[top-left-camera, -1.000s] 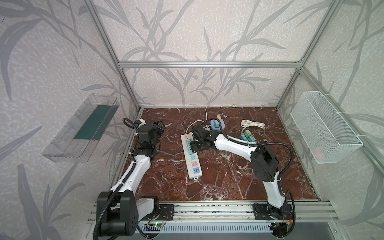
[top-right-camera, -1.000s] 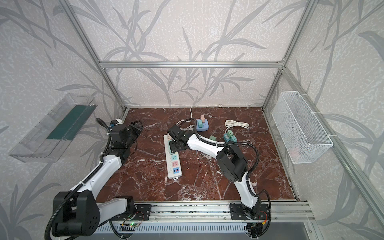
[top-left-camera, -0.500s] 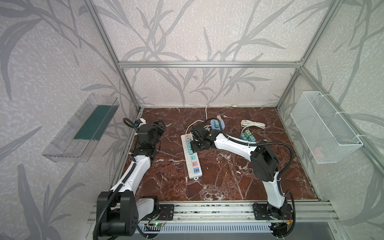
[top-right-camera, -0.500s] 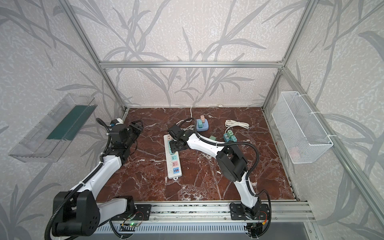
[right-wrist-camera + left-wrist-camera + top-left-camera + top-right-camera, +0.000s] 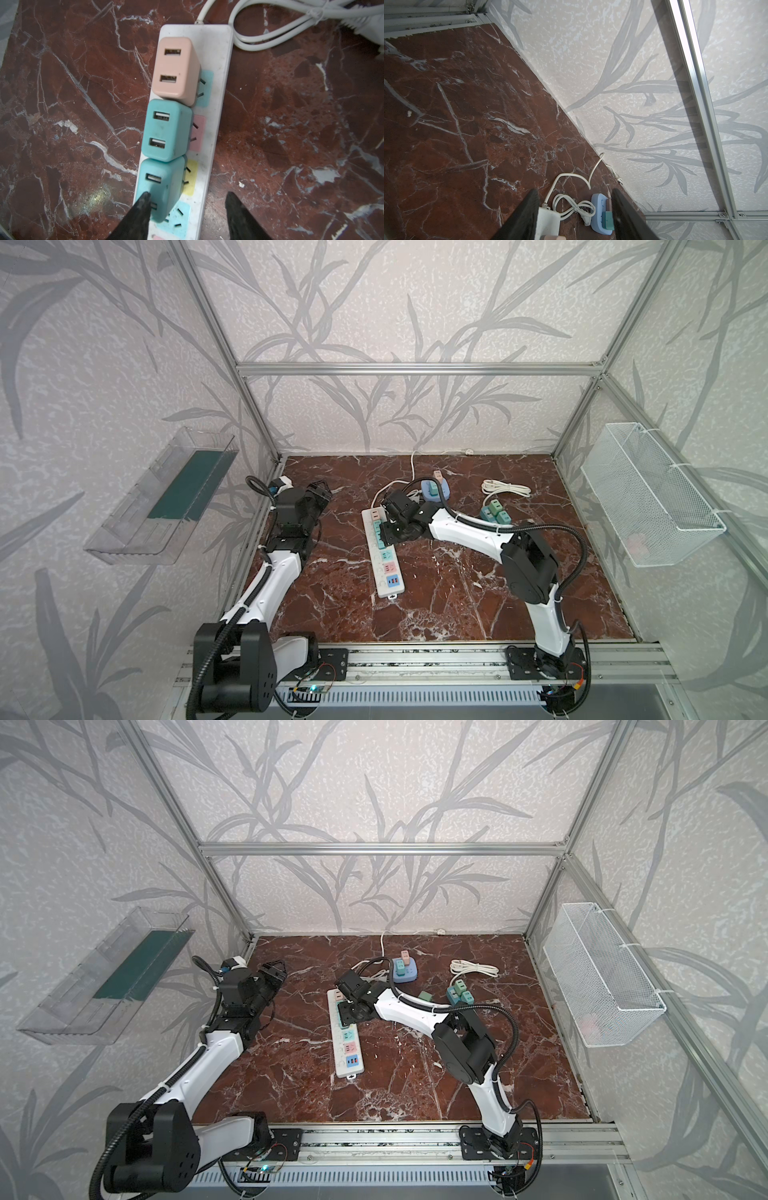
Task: Insert the plug
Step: 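Open the right gripper and hold it above the plugged teal adapter, then move the right gripper to the loose green adapter and grasp it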
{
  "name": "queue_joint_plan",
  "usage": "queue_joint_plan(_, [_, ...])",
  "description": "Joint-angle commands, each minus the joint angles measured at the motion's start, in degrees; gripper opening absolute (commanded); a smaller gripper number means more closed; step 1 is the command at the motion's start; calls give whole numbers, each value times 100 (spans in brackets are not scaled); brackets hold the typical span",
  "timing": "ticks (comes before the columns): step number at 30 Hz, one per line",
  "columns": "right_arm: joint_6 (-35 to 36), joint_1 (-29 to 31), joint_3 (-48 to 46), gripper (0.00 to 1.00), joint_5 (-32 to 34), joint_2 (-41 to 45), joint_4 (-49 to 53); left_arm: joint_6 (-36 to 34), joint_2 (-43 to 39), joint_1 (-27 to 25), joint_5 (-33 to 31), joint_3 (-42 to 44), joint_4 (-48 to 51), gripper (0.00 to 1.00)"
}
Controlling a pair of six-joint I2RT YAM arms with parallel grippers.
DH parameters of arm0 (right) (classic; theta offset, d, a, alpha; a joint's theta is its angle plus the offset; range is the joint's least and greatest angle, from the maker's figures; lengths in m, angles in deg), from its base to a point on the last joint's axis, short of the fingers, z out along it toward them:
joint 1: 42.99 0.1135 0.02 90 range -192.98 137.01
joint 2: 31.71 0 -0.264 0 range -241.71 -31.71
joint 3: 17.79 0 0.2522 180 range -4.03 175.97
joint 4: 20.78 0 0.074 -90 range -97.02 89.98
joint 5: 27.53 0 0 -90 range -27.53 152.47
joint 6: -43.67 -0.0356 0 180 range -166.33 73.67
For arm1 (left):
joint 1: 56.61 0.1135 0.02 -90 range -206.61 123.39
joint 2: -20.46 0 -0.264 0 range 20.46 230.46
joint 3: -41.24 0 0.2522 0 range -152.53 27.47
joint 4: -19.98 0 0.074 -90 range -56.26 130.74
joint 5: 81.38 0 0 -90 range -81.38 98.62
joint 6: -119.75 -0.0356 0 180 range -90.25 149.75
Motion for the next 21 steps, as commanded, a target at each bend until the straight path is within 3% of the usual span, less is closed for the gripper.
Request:
queue_joint_plan(1, [329, -78, 155, 60, 232, 81, 761, -6, -15, 20, 120, -133, -175, 57])
queue_joint_plan(4, [536, -124, 191, 63, 490, 596, 731, -66, -18, 12, 121, -130, -178, 57])
queue_joint_plan(9, [613, -425, -643, 71, 1142, 1599, 110, -112, -13, 1, 163, -155, -161, 57])
queue_joint_plan(13, [308, -1110, -1376, 77, 1576, 2078, 53, -67, 60, -67, 276, -189, -157, 57])
queue_joint_plan(21, [-137, -2235, -1548, 80, 1607, 1719, -83, 90, 144, -217, 709, -327, -169, 57])
